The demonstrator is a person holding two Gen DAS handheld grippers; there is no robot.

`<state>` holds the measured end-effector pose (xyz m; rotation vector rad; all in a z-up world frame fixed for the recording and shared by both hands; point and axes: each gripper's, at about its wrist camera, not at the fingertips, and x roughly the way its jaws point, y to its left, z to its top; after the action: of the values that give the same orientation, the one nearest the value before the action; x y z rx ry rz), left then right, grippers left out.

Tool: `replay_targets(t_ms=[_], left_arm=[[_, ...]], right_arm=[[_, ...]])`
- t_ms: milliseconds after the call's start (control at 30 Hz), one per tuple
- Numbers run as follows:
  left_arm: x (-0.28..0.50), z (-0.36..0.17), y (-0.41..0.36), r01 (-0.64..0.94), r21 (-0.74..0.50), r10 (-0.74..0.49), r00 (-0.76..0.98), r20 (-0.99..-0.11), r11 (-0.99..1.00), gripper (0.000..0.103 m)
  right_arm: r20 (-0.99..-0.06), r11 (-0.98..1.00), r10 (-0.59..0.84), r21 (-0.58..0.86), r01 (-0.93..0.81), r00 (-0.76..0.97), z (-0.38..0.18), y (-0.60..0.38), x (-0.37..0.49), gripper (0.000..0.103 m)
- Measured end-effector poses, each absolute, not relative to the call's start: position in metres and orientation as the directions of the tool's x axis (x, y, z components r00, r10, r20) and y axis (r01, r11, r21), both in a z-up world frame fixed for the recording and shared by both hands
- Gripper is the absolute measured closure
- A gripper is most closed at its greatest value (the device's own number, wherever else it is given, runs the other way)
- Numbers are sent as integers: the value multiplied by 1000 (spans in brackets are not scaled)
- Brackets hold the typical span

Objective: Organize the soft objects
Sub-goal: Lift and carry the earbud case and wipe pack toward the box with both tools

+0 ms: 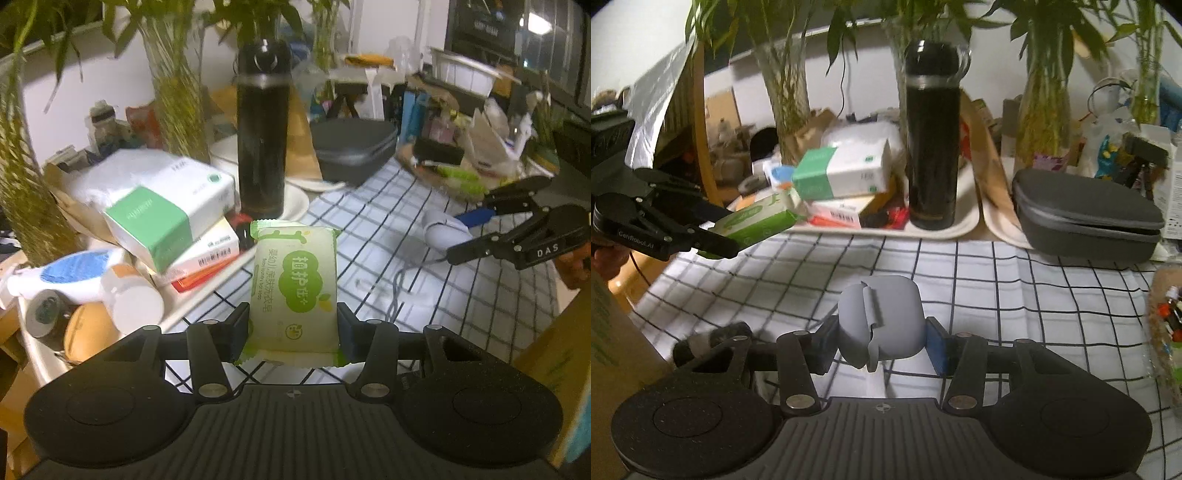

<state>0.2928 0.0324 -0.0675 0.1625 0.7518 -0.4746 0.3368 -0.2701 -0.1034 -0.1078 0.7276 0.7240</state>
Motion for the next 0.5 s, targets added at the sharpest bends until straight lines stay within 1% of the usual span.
replay_targets(t_ms=[400, 500], left_arm=[[260, -17, 37, 459, -31, -374, 681, -630, 888, 56], [252, -9, 38, 457, -34, -377, 689, -619, 889, 56]], right_arm=[[-562, 765, 628, 319, -560, 539, -63, -302, 320, 51], [-548, 768, 628, 325, -552, 553, -52, -308, 313, 51]])
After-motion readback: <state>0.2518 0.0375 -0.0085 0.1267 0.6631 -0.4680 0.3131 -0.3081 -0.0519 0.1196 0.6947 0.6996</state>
